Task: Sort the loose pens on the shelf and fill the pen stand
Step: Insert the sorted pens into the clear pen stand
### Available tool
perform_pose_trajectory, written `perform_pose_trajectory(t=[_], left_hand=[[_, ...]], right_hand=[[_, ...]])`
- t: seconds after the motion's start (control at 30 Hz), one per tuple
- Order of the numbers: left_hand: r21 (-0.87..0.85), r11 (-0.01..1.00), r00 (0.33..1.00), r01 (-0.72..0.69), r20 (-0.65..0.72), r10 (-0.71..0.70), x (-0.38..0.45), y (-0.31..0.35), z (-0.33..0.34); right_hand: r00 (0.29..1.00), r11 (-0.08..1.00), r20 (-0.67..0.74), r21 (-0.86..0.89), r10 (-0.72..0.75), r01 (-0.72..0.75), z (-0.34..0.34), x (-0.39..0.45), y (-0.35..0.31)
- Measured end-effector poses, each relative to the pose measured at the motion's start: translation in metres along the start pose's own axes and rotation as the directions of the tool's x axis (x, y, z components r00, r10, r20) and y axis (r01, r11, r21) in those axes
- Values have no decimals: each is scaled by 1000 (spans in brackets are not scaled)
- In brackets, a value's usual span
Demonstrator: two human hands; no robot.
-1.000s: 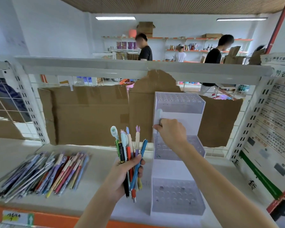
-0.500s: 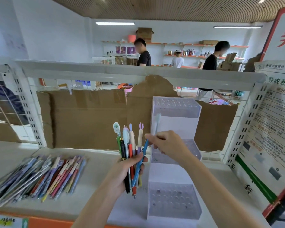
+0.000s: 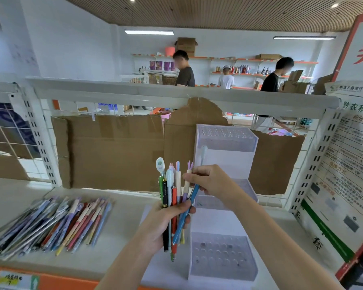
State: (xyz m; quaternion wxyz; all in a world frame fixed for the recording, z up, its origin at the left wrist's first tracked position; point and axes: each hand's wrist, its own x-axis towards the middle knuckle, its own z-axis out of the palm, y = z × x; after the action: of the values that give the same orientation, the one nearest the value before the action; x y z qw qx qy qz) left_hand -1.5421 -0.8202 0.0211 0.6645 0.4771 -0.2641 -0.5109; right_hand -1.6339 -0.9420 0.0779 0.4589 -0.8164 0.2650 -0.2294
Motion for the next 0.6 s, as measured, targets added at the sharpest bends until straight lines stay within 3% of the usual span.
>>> perform_pose_trajectory(t=[0.1, 0.23, 0.37, 0.53, 0.6], left_hand=[[-13, 1000, 1000, -7, -8, 7, -1, -1, -1], [-13, 1000, 999, -11, -36, 11, -2, -2, -3], [97, 995, 995, -20, -92, 29, -2, -5, -3], [409, 907, 980, -102, -116, 163, -3, -12, 3], [458, 882, 976, -108, -120, 182, -3, -13, 4]], right_hand=[[1000, 998, -22, -61, 0, -1, 4, 2, -1], [965, 977, -226, -193, -133, 90, 8, -1, -2], [954, 956, -162, -198, -251, 218, 14, -5, -17], [962, 854, -78, -483, -260, 192, 19, 2, -29], [954, 841, -85, -498, -288, 209, 21, 6, -32]])
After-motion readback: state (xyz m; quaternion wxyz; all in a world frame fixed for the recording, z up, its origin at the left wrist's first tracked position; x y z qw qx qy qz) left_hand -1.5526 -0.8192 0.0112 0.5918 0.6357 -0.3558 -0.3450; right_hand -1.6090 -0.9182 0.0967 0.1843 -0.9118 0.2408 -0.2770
